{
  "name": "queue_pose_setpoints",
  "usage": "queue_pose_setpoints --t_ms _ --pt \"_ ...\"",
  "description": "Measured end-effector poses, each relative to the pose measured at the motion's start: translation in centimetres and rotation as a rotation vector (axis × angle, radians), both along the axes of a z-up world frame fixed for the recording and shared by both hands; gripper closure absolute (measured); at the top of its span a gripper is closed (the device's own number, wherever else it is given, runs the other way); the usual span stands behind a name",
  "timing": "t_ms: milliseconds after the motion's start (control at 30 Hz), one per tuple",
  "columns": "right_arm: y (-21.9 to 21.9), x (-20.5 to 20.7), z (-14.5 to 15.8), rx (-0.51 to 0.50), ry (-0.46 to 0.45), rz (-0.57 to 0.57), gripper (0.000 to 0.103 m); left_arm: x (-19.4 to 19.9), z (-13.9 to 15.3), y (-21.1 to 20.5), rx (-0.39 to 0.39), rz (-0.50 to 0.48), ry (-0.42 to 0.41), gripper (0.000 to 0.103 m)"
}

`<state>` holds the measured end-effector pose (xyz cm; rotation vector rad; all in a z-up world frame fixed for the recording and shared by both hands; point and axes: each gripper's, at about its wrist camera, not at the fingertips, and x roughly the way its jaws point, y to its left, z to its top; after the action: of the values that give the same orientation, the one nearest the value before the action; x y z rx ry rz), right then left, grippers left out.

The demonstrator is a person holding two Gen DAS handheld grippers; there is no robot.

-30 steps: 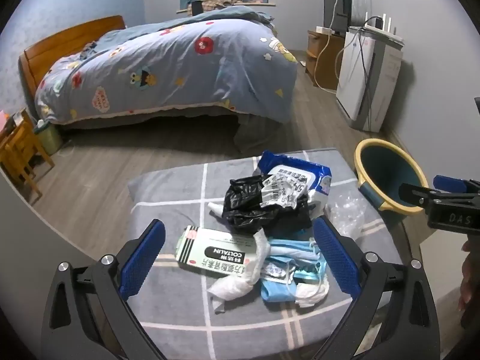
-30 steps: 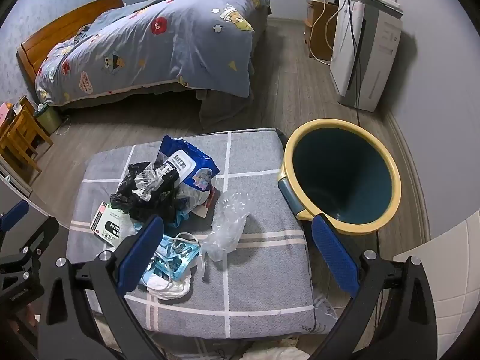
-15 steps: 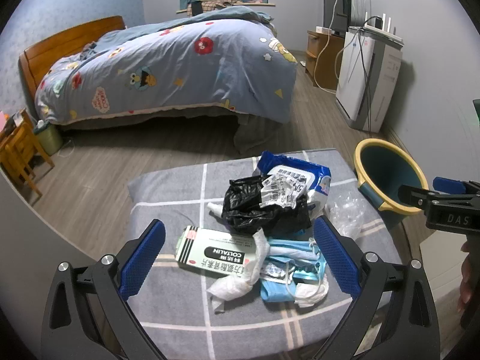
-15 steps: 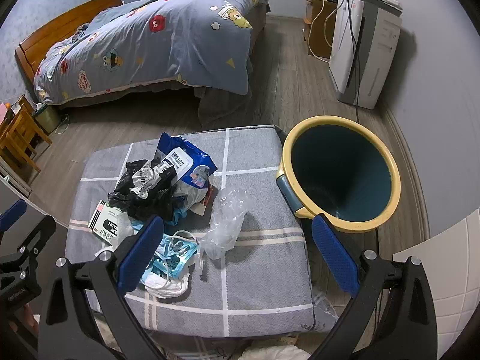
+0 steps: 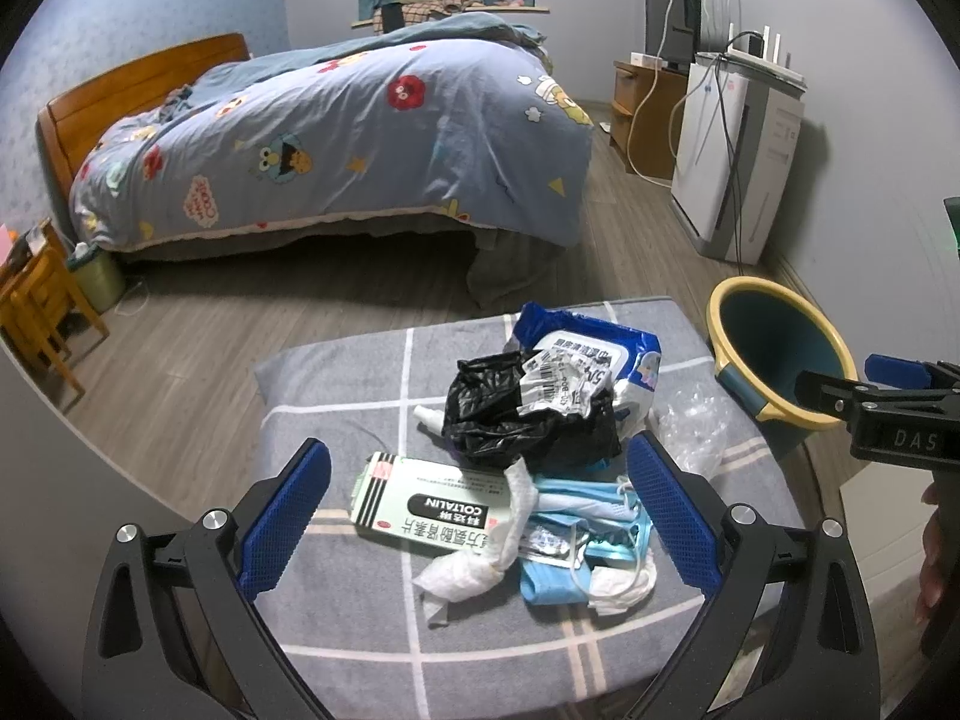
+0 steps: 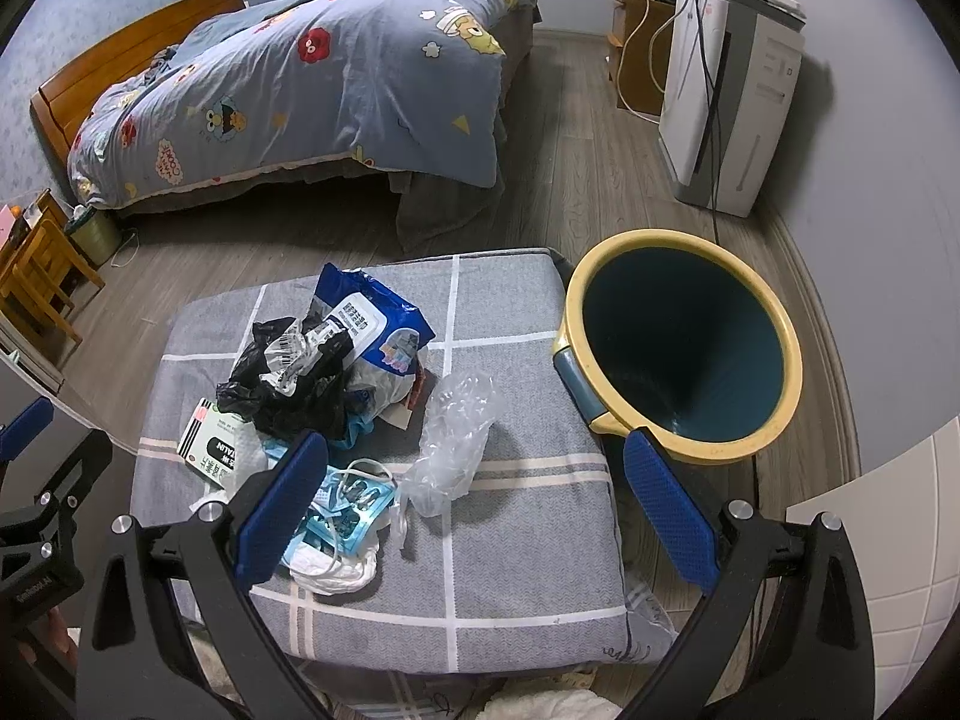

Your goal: Collect trash

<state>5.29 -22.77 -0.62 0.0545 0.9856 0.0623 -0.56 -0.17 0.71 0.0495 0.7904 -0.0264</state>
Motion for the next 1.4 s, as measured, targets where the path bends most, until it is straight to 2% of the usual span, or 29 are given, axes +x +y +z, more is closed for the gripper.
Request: queue_pose_setpoints --t_ms 1400 --pt "0.34 -0.21 -0.81 0.003 0.021 0.0 0.006 -0.13 0.09 -0.05 0.003 -0.001 -0.001 0.005"
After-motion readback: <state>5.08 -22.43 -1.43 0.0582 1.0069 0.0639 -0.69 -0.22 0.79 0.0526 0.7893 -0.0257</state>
